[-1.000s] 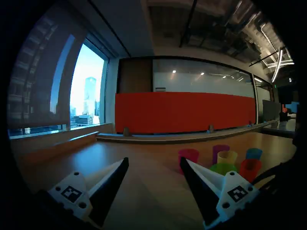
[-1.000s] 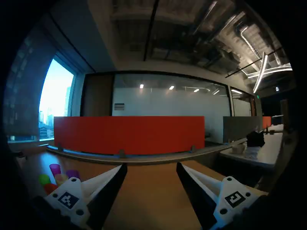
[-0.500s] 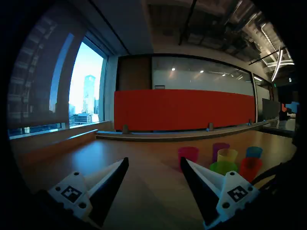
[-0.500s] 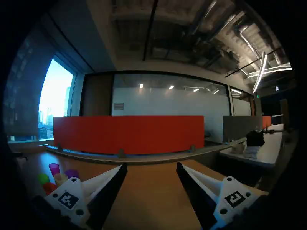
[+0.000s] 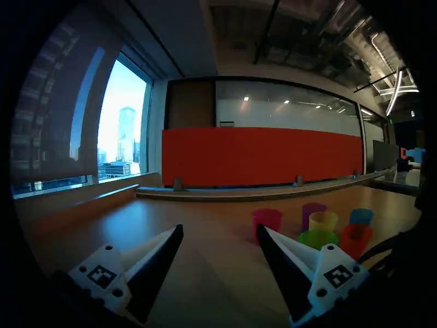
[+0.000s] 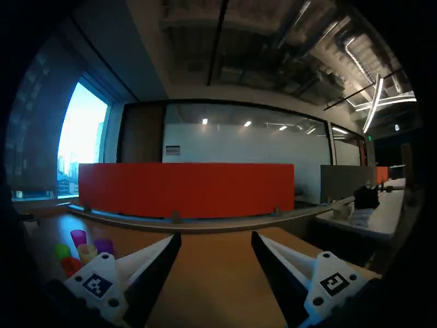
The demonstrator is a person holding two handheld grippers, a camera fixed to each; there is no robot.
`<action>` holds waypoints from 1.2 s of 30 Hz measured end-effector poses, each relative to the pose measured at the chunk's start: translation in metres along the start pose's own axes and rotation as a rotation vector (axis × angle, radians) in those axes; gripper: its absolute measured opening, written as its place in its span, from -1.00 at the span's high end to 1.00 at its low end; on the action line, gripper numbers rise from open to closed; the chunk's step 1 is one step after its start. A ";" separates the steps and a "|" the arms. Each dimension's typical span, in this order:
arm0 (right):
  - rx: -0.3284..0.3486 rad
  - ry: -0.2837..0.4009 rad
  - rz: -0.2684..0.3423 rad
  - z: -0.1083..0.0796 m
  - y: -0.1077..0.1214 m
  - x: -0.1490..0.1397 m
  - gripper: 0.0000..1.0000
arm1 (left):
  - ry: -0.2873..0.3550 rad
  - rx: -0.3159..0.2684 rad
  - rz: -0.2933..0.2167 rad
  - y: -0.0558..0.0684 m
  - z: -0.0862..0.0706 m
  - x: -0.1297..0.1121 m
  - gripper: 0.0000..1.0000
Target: Pour water
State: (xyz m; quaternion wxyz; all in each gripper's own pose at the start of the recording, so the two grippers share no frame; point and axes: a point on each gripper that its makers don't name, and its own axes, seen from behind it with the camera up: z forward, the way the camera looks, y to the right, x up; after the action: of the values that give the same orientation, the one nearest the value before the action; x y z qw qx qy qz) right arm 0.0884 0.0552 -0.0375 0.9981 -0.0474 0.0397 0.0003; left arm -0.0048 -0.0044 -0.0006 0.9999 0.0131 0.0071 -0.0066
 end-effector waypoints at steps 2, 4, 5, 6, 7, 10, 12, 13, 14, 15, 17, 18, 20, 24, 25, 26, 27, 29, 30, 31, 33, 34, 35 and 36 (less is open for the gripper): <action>0.003 -0.002 0.005 0.000 0.000 -0.003 -0.98 | 0.000 0.000 0.000 0.000 0.000 0.000 -0.99; 0.004 0.000 0.015 -0.001 0.001 -0.005 -0.98 | 0.000 0.000 0.000 0.000 0.000 0.000 -0.99; 0.004 0.001 0.021 -0.001 0.001 -0.005 -0.98 | 0.000 0.000 0.000 0.000 0.000 0.000 -0.99; 0.006 0.002 0.027 -0.001 0.002 -0.006 -0.98 | 0.000 0.000 0.000 0.000 0.000 0.000 -0.99; 0.008 0.003 0.032 -0.001 0.002 -0.007 -0.98 | 0.000 0.000 0.000 0.000 0.000 -0.001 -0.99; 0.013 0.003 0.044 0.000 0.003 -0.012 -0.98 | 0.000 0.000 0.000 0.000 0.000 -0.001 -0.99; 0.016 0.001 0.046 0.001 0.005 -0.016 -0.98 | 0.000 0.000 0.000 0.000 0.000 -0.001 -0.99; 0.017 -0.001 0.045 0.001 0.005 -0.018 -0.98 | 0.000 0.000 0.000 0.000 -0.001 -0.001 -0.99; 0.017 -0.003 0.044 0.002 0.005 -0.020 -0.98 | 0.000 0.000 0.000 0.000 -0.001 -0.001 -1.00; 0.018 -0.004 0.043 0.002 0.005 -0.022 -0.98 | 0.000 0.000 0.000 0.000 -0.001 -0.001 -0.99; 0.022 -0.005 0.039 0.003 0.005 -0.025 -0.98 | 0.000 0.000 0.000 0.000 -0.001 -0.001 -0.99; 0.023 -0.006 0.037 0.003 0.005 -0.027 -0.98 | 0.000 0.000 0.000 0.000 -0.001 -0.001 -1.00; 0.024 -0.009 0.031 0.004 0.004 -0.031 -0.98 | 0.000 0.000 0.000 0.000 -0.001 -0.001 -0.99; 0.030 -0.020 0.021 0.005 0.001 -0.040 -0.98 | 0.000 0.000 0.000 0.001 -0.001 -0.001 -0.99; 0.033 -0.023 0.018 0.005 -0.001 -0.042 -0.98 | 0.000 0.000 0.000 0.001 -0.001 -0.001 -0.99; 0.035 -0.025 0.015 0.006 -0.002 -0.043 -0.98 | 0.000 0.000 0.000 0.001 -0.001 -0.001 -0.99; 0.038 -0.026 0.011 0.006 -0.003 -0.044 -0.98 | 0.000 0.000 0.000 0.000 -0.001 -0.001 -0.99; 0.044 -0.026 0.001 0.007 -0.006 -0.046 -0.98 | 0.000 0.000 0.000 0.000 -0.001 -0.001 -0.99; 0.045 -0.026 -0.004 0.007 -0.007 -0.046 -0.98 | 0.000 0.000 0.000 0.000 -0.001 -0.001 -1.00; 0.046 -0.026 -0.008 0.008 -0.008 -0.047 -0.98 | 0.000 0.000 0.000 0.001 -0.001 -0.001 -0.99; 0.048 -0.027 -0.016 0.009 -0.010 -0.048 -0.98 | 0.000 0.000 0.000 0.001 -0.001 -0.001 -0.99; 0.049 -0.027 -0.017 0.009 -0.012 -0.049 -0.98 | 0.000 0.000 0.000 0.001 -0.001 -0.001 -0.99; 0.051 -0.028 -0.020 0.010 -0.013 -0.050 -0.98 | 0.000 0.000 0.000 0.001 -0.001 -0.001 -0.99; 0.052 -0.030 -0.020 0.010 -0.014 -0.051 -0.98 | 0.000 0.000 0.000 0.001 -0.001 -0.001 -1.00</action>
State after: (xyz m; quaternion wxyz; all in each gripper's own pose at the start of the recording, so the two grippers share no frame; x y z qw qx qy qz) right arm 0.0387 0.0427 -0.0221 0.9994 -0.0218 0.0243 -0.0098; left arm -0.0059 -0.0037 -0.0012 0.9999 0.0131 0.0071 -0.0066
